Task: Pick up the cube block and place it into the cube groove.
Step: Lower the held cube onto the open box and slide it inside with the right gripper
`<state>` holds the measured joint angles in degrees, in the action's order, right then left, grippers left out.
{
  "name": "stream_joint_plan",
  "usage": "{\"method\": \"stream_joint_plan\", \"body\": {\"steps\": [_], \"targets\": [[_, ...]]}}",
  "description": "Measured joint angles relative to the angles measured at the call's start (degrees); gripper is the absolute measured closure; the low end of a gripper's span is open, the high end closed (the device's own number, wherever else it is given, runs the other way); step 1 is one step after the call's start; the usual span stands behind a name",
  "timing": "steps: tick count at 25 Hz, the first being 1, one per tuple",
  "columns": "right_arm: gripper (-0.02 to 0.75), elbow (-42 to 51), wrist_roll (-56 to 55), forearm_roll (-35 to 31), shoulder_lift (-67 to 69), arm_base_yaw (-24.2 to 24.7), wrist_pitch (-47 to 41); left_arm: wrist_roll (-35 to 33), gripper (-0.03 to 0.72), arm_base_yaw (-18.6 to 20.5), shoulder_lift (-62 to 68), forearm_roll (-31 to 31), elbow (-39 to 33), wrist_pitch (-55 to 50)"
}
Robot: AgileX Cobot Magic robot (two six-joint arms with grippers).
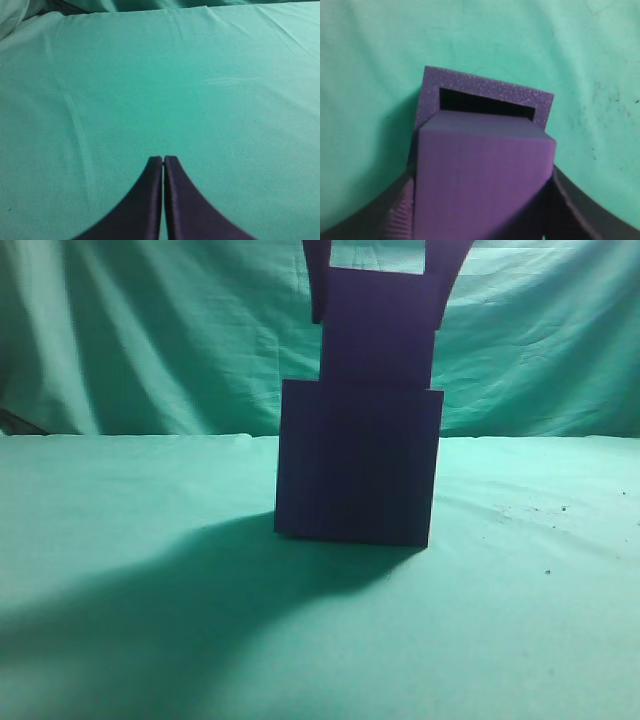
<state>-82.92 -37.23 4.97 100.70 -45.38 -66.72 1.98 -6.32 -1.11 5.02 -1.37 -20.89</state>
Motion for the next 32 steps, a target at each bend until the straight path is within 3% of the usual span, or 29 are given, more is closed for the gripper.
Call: {"method": "stream_joint_plan", "body": {"steps": [19,32], "targets": [[0.314,-0.24,-3.32,1.89,1.06,-1.05,5.35,0.00,0.688,0.00,0.00,0.00,0.00,0.00],[0.314,-0.46,-3.32,2.57,1.28,-1.26,0.29,0.00,0.688,0.00,0.00,0.00,0.00,0.00]]}}
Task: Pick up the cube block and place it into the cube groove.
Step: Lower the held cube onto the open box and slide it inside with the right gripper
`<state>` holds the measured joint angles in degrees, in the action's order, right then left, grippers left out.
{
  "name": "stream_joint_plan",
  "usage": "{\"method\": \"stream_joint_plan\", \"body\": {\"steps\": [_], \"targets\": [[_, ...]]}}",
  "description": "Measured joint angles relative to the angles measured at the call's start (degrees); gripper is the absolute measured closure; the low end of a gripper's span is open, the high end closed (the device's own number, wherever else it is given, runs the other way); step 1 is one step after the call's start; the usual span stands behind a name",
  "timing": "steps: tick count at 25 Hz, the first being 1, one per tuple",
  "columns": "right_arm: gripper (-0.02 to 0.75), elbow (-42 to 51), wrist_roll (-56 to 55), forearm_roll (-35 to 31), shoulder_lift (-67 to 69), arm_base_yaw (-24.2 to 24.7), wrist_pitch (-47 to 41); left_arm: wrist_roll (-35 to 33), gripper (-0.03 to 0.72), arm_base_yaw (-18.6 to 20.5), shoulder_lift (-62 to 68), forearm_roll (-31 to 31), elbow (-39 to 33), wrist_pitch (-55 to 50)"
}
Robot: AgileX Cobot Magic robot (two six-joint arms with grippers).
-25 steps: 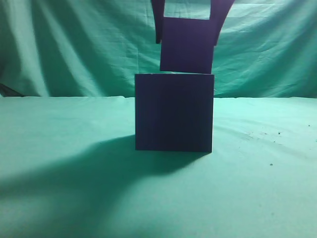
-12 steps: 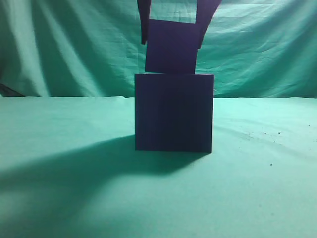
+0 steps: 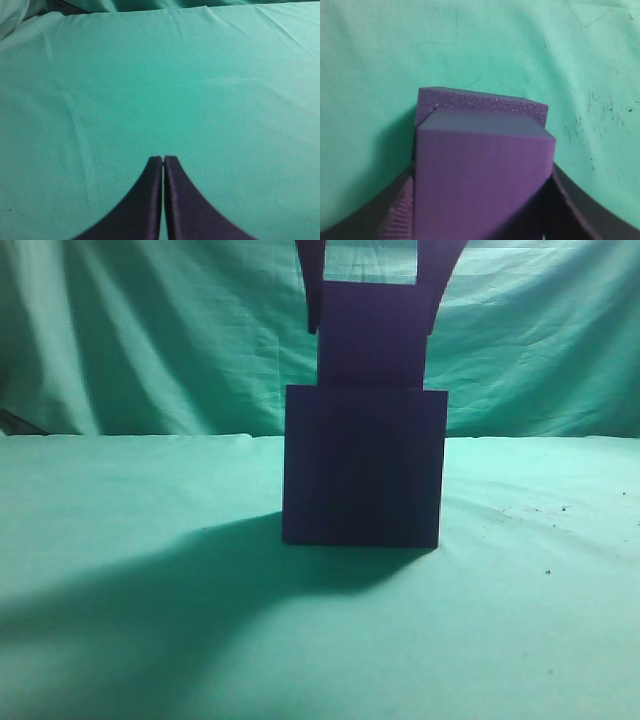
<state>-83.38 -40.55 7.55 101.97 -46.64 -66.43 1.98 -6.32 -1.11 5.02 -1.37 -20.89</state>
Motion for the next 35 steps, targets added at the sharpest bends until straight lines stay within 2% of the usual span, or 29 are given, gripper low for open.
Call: {"method": "stream_joint_plan", "body": {"steps": [20,24,35], "targets": [[0.314,0.00,3.07,-1.84,0.00,0.00,-0.57,0.00,0.688,0.00,0.00,0.00,0.00,0.00],[0.314,0.86,3.91,-5.77,1.19,0.00,-2.43,0.00,0.688,0.00,0.00,0.00,0.00,0.00],[0.314,0.99,4.90,-4.20,2.37,0.00,-3.07,0.00,0.688,0.00,0.00,0.00,0.00,0.00]]}}
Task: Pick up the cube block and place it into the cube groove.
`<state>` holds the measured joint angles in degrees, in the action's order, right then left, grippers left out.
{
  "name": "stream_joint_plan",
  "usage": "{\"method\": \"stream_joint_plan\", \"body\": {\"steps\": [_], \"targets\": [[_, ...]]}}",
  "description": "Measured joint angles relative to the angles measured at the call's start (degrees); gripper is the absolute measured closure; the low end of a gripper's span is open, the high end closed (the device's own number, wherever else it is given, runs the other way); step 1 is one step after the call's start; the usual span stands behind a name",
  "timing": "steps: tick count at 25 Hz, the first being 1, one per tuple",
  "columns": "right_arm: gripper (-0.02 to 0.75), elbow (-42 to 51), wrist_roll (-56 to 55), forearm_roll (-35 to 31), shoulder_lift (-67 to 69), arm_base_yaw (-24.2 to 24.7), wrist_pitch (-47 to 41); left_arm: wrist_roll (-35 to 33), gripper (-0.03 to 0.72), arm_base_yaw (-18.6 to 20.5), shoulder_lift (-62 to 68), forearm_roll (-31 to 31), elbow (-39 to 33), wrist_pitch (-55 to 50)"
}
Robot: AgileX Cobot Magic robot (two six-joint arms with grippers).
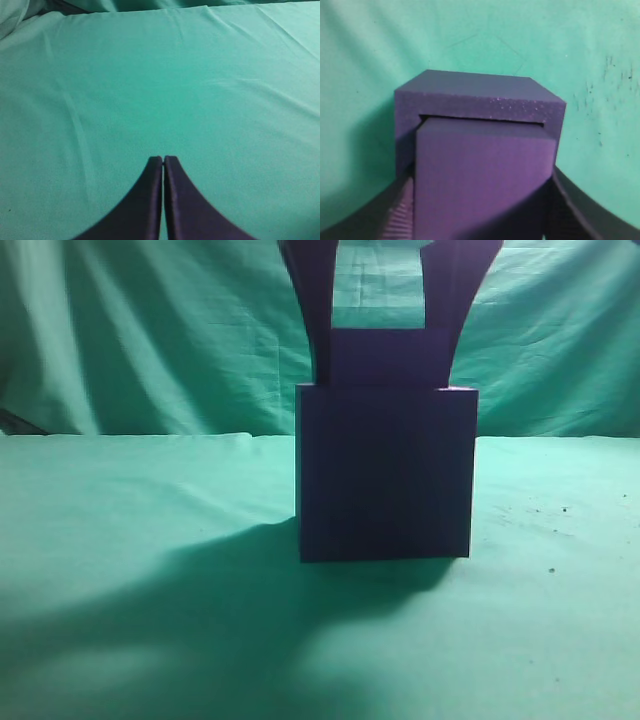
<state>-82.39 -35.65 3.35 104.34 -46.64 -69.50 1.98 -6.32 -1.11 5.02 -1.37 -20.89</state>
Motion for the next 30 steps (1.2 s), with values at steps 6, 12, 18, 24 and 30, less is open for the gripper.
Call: {"method": "stream_joint_plan", "body": {"steps": [6,12,18,24,30], "targets": [[0.226,0.00,0.60,0.00,0.15,0.00,-0.23,0.00,0.688,0.00,0.00,0.00,0.00,0.00],[0.179,-0.88,3.70,-0.74,-0.42,0.00,-0.45,0.00,0.688,0.00,0.00,0.00,0.00,0.00],[0.349,-2.70,6.35,-0.68,-8.03,0.00,-0.71,0.00,0.688,0.00,0.00,0.00,0.00,0.00],[0.650,-2.70,8.20,-0.48,-19.93,0.00,-1.60,0.00,0.688,0.00,0.00,0.00,0.00,0.00],[0.738,-2.58,9.02,2.70,-32.57,0.00,-2.47,0.00,0.688,0.00,0.00,0.00,0.00,0.00]]}}
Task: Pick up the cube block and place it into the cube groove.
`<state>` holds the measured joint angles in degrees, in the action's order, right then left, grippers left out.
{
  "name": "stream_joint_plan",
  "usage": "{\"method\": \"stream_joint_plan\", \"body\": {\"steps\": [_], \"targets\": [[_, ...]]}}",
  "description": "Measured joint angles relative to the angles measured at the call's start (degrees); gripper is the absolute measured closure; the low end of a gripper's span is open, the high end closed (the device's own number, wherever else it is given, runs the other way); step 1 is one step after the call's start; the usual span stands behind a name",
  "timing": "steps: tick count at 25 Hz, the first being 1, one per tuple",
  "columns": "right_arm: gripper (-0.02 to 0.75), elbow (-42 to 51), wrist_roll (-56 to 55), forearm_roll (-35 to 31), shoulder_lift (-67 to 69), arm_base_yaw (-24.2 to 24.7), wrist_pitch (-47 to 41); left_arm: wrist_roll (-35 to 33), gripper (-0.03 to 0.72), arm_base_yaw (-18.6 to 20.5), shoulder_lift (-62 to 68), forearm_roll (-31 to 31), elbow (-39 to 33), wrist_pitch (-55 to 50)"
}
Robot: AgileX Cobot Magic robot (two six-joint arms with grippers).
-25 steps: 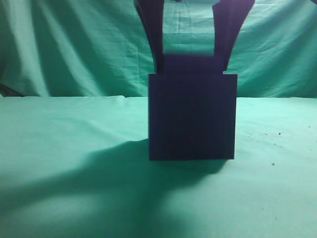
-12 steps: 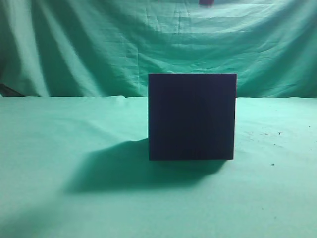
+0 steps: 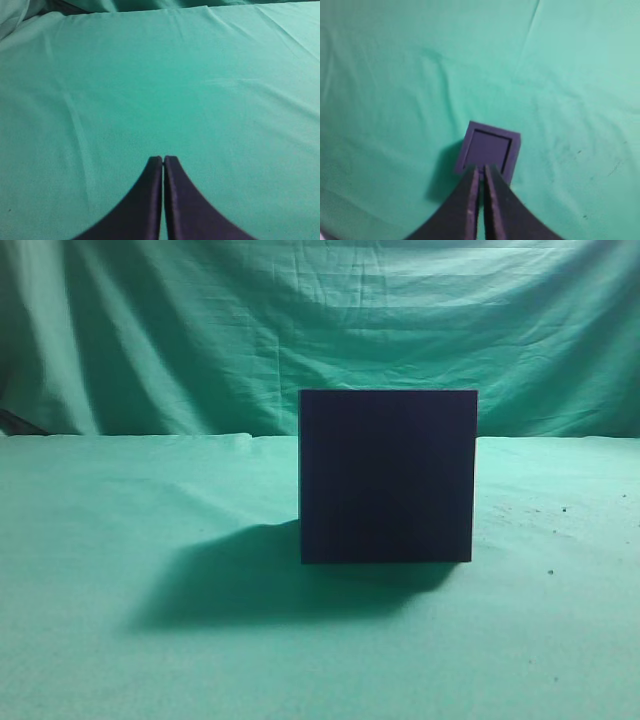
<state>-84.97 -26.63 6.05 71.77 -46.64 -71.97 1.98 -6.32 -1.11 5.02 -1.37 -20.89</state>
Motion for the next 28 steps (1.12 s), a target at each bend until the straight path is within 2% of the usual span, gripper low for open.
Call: {"method": "stream_joint_plan", "body": {"steps": [4,9,16,20,23,28], "targets": [[0.738,3.56,0.12,5.00,-7.85,0.00,-0.11,0.00,0.688,0.00,0.00,0.00,0.00,0.00],[0.738,14.69,0.12,8.50,-17.63,0.00,0.26,0.00,0.688,0.00,0.00,0.00,0.00,0.00],[0.738,30.12,0.25,8.59,-34.04,0.00,13.36,0.00,0.688,0.00,0.00,0.00,0.00,0.00],[0.738,32.43,0.25,8.02,-40.60,0.00,12.63,0.00,0.688,0.00,0.00,0.00,0.00,0.00],[0.738,32.52,0.87,8.28,-43.17,0.00,8.07,0.00,0.688,0.00,0.00,0.00,0.00,0.00],[0.738,34.40,8.59,8.58,-43.82,0.00,7.59,0.00,0.688,0.00,0.00,0.00,0.00,0.00]]}}
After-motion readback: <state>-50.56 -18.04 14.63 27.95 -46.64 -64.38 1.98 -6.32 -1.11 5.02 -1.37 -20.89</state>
